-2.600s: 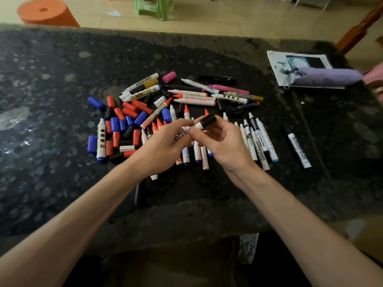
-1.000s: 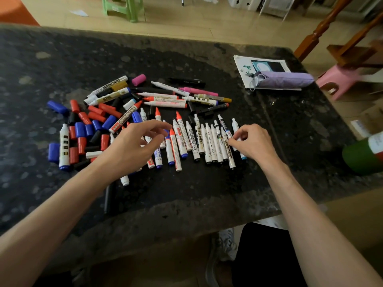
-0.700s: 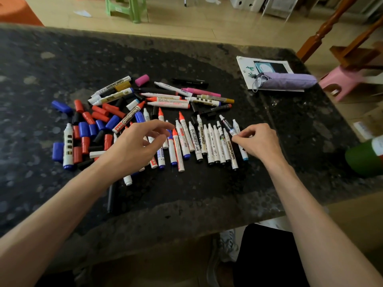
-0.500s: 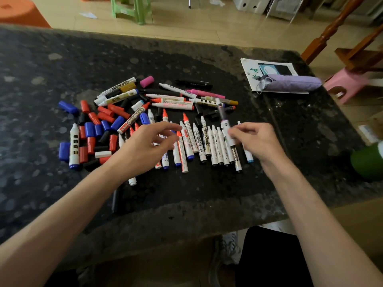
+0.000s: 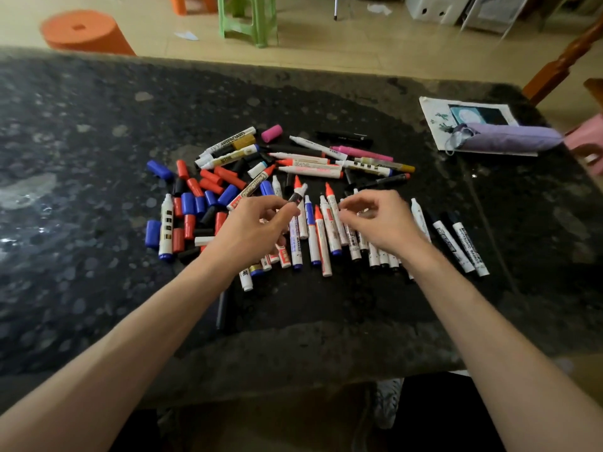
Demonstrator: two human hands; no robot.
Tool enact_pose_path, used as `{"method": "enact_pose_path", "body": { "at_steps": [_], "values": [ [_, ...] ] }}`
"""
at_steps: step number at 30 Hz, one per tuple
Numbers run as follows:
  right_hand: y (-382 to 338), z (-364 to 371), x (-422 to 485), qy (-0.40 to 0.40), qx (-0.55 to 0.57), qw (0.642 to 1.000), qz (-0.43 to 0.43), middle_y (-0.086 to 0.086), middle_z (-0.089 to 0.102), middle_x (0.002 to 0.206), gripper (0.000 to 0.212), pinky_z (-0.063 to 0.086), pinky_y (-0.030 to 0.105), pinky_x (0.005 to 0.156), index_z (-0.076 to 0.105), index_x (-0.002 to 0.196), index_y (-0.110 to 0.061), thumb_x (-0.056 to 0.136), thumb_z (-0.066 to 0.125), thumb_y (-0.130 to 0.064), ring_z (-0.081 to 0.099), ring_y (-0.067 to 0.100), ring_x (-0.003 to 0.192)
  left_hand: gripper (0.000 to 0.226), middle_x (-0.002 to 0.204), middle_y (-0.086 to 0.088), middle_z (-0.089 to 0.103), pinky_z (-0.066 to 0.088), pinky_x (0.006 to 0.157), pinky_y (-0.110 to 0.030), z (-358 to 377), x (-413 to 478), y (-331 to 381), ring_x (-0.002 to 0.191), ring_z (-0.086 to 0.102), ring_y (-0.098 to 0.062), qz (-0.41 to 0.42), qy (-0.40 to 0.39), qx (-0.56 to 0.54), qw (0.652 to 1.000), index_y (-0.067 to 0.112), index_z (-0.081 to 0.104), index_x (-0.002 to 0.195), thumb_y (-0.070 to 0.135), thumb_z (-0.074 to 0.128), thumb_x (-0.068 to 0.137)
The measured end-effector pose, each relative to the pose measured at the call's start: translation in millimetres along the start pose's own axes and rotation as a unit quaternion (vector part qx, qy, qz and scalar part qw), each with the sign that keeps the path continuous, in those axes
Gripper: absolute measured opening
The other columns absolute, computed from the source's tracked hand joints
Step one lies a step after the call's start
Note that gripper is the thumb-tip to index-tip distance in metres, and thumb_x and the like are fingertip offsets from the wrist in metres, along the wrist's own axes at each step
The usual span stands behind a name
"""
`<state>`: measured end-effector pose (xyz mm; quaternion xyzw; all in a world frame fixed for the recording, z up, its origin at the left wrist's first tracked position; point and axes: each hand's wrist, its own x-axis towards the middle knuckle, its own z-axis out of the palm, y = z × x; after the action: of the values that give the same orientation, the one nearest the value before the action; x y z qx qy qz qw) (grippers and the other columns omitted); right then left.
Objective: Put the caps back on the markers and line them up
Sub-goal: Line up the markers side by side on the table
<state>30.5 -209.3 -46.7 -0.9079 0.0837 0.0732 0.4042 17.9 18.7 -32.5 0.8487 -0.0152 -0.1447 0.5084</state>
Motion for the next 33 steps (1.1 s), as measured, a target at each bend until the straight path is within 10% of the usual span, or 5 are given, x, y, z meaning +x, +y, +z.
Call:
{"method": "enact_pose_path", "body": {
  "at_steps": [6, 13, 19, 27, 33],
  "values": [
    [37.5, -9.7, 45.2, 0.171, -0.208, 0.962, -0.054, 0.0, 0.068, 0.118, 0.027, 0.055, 0.037, 0.094, 0.072, 0.122, -0.023, 0.096, 0.071, -0.017, 0.064, 0.017, 0.106, 0.027, 0.102, 0.008, 0.071, 0.054, 0.088, -0.035, -14.6, -2.2, -13.7, 0.094, 0.067, -0.009, 0.005, -0.001, 0.088, 0.996, 0.037, 0.073, 0.109, 0.055, 0.055, 0.099],
    [41.5, -9.0, 60.8, 0.195, -0.275, 0.94, -0.059, 0.008, 0.066, 0.121, 0.025, 0.051, 0.036, 0.092, 0.073, 0.118, -0.018, 0.093, 0.076, -0.018, 0.064, 0.025, 0.113, 0.026, 0.089, 0.011, 0.074, 0.046, 0.073, -0.016, -25.1, -6.0, -15.0, 0.091, 0.064, 0.003, -0.001, -0.017, 0.102, 0.995, 0.039, 0.069, 0.114, 0.055, 0.058, 0.097],
    [44.5, -11.0, 56.8, 0.197, -0.31, 0.928, -0.067, 0.011, 0.065, 0.119, 0.023, 0.049, 0.038, 0.094, 0.076, 0.115, -0.015, 0.094, 0.075, -0.022, 0.058, 0.028, 0.118, 0.032, 0.099, 0.006, 0.074, 0.051, 0.081, -0.026, -25.5, -6.3, -15.6, 0.1, 0.067, -0.006, 0.005, -0.015, 0.107, 0.994, 0.038, 0.071, 0.118, 0.057, 0.059, 0.095],
    [-19.1, -6.2, -5.6, 0.046, 0.206, 0.977, 0.021, -0.002, 0.08, 0.089, 0.013, 0.053, 0.024, 0.069, 0.076, 0.102, -0.017, 0.094, 0.075, -0.027, 0.076, 0.012, 0.081, 0.031, 0.111, 0.014, 0.061, 0.039, 0.086, -0.024, -25.8, -2.4, -13.5, 0.109, 0.052, 0.001, 0.023, -0.019, 0.106, 0.994, 0.041, 0.069, 0.122, 0.053, 0.063, 0.094],
    [-26.8, -5.3, -33.5, 0.0, 0.295, 0.956, 0.011, 0.006, 0.08, 0.095, 0.013, 0.055, 0.027, 0.072, 0.075, 0.107, -0.015, 0.095, 0.073, -0.013, 0.078, 0.022, 0.085, 0.031, 0.12, 0.013, 0.063, 0.04, 0.087, -0.024, -23.3, -0.2, -14.2, 0.111, 0.051, 0.001, 0.041, -0.023, 0.108, 0.993, 0.042, 0.069, 0.121, 0.053, 0.063, 0.093]
  ]
}}
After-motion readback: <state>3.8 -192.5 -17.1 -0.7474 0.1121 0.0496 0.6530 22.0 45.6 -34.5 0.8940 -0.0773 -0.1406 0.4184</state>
